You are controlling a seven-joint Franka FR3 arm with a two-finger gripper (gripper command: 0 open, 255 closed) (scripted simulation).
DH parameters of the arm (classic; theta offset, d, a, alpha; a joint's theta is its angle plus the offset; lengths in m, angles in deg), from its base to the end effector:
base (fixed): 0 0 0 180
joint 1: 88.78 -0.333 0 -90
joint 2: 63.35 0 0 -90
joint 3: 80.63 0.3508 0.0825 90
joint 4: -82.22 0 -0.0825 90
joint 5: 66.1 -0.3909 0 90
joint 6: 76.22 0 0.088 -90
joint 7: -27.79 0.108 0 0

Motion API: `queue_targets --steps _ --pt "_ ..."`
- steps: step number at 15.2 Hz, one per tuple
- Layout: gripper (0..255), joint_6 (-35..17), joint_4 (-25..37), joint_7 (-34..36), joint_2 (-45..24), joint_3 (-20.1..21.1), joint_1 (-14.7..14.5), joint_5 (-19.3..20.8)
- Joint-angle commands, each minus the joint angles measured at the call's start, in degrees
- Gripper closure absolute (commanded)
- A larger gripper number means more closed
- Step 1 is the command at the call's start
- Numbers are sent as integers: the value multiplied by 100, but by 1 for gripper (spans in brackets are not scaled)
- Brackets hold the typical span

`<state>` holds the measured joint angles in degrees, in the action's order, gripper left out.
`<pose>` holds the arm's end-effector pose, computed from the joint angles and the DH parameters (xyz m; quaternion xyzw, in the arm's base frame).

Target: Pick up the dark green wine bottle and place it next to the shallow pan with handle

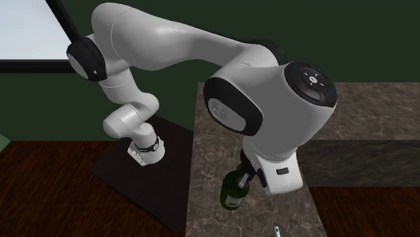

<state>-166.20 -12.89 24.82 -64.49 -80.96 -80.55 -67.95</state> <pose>0.5570 -0.0803 0.6046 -0.9971 0.0496 0.0528 0.0215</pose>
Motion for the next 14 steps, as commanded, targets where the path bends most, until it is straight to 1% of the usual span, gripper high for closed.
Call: queue_targets --steps 1,14 --pt "255 -36 113 -173 -147 -81 84 16" --pt "255 -1041 -903 -198 -136 -78 82 13"
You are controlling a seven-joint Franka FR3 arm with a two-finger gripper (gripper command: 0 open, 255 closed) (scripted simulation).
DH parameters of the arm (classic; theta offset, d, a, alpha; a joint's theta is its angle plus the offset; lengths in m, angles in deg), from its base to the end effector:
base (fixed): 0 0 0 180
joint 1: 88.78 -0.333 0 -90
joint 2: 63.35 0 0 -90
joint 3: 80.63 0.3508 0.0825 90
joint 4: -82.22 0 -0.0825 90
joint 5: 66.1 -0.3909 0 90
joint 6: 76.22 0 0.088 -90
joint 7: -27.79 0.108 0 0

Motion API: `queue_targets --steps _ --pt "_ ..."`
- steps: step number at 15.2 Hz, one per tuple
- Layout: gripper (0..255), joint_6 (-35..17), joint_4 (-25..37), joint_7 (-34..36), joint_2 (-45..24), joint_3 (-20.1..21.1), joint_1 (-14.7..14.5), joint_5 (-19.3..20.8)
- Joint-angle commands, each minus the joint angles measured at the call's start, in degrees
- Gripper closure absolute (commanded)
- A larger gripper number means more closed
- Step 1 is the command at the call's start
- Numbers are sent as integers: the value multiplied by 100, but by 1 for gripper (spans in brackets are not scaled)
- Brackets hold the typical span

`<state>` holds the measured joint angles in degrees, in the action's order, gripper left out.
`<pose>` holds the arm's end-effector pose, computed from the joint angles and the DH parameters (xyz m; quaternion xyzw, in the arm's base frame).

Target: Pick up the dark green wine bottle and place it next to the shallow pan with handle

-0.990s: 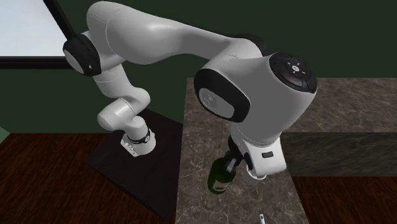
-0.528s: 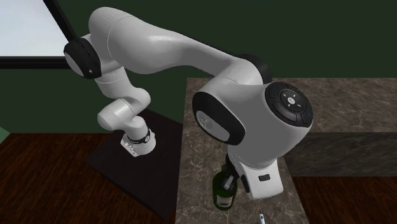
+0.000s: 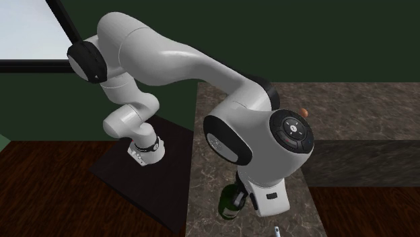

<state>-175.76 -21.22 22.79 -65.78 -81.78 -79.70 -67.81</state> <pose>0.5629 -0.0986 0.5354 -0.9972 0.0488 0.0528 0.0213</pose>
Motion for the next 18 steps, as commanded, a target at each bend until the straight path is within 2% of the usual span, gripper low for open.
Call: queue_targets --steps 1,6,13,14,18 --pt "255 -160 -138 3 -16 4 -4 -2" --pt "255 -491 -418 -6 -67 4 -5 -5" --pt "255 -491 -418 -6 -67 4 -5 -5" --pt "0 -491 -419 -6 -67 5 -5 -5" --pt "0 -491 -418 -6 -67 5 -5 -5"
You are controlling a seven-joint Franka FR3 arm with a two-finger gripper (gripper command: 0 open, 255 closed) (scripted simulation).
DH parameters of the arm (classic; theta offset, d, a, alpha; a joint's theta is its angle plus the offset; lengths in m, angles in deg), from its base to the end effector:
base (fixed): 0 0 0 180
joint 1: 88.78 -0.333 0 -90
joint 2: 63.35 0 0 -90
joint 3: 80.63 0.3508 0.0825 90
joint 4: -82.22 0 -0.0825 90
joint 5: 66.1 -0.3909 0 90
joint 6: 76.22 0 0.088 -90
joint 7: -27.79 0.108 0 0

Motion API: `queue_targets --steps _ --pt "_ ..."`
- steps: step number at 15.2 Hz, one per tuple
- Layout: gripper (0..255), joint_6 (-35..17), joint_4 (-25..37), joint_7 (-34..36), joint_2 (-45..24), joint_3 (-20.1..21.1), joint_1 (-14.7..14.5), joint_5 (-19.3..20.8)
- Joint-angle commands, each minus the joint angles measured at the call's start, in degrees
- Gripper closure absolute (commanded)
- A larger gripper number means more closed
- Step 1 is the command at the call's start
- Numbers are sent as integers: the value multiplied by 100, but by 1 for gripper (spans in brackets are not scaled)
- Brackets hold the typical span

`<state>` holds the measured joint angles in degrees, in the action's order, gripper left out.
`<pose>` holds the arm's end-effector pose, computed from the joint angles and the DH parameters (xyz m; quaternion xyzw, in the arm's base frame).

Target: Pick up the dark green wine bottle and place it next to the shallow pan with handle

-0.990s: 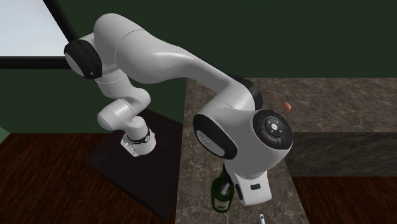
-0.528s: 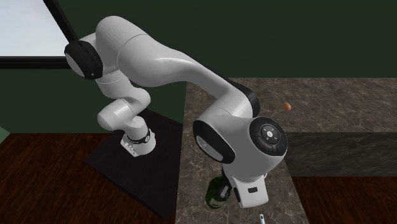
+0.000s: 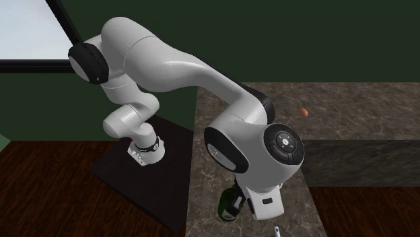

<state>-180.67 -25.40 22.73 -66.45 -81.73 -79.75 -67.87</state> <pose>0.5634 -0.0979 0.5008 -0.9972 0.0488 0.0523 0.0213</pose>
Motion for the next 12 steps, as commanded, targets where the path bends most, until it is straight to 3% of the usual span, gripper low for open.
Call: queue_targets --steps 1,5,12 --pt "0 0 0 0 0 0 0 0" --pt "0 733 754 4 -21 -9 10 5" --pt "0 733 754 4 -21 -9 10 5"
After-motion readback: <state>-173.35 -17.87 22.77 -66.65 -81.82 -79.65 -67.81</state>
